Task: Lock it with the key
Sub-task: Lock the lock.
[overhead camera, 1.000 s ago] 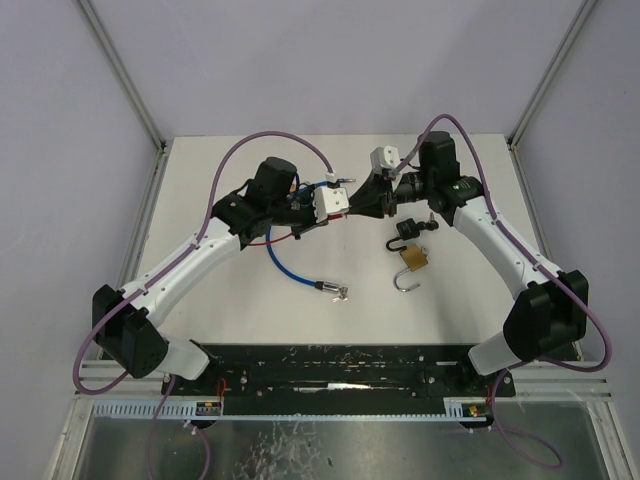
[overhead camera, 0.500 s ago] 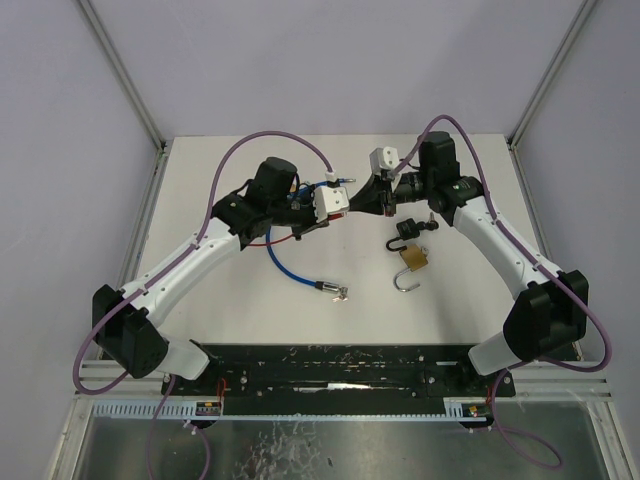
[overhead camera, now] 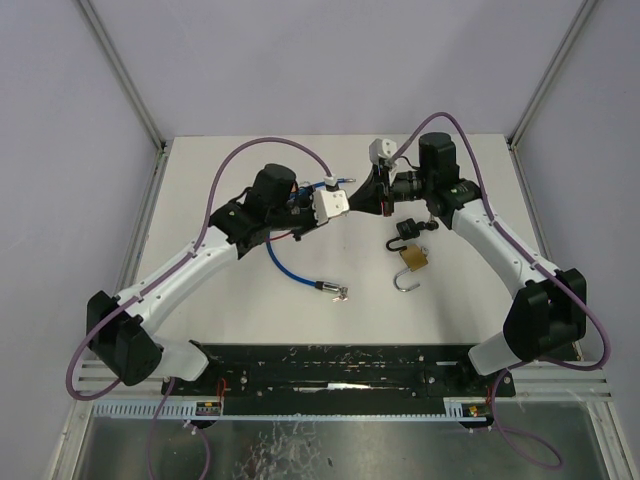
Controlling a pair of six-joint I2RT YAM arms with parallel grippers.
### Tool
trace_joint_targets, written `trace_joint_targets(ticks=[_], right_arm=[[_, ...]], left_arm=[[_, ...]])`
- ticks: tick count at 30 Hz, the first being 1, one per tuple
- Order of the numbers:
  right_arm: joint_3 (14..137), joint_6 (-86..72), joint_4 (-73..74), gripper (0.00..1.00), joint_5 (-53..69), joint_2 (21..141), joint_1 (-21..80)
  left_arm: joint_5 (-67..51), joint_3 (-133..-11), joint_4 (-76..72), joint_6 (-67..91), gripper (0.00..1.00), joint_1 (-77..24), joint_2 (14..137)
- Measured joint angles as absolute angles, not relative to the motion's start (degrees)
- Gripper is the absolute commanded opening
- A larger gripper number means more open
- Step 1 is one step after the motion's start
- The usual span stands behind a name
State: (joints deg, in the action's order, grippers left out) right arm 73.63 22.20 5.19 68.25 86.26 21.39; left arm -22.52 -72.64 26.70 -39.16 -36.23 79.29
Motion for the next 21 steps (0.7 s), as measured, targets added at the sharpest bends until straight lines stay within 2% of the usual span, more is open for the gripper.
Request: trace_joint_targets(ticks=[5, 15, 17, 21], right_arm=[[73.1, 16.2, 3.6, 0.23, 66.0, 86.3, 21.4], [71.9, 4.0, -2.7, 0.53, 67.0, 84.6, 17.9], [71.1, 1.2, -5.2, 0.56, 67.4, 83.7, 16.8], [68.1, -5.3, -11.3, 0.55, 68.7, 81.7, 15.2]], left_arm=[[-19.9, -70.7, 23.6, -39.3, 0.00, -37.1, 79.0], [-19.0, -69.0, 20.8, -39.7, 0.00, -37.1, 77.8], [-19.0, -69.0, 20.4, -39.6, 0.00, -37.1, 77.7], [-19.0, -69.1, 20.1, -38.9, 0.00, -37.1, 77.6]])
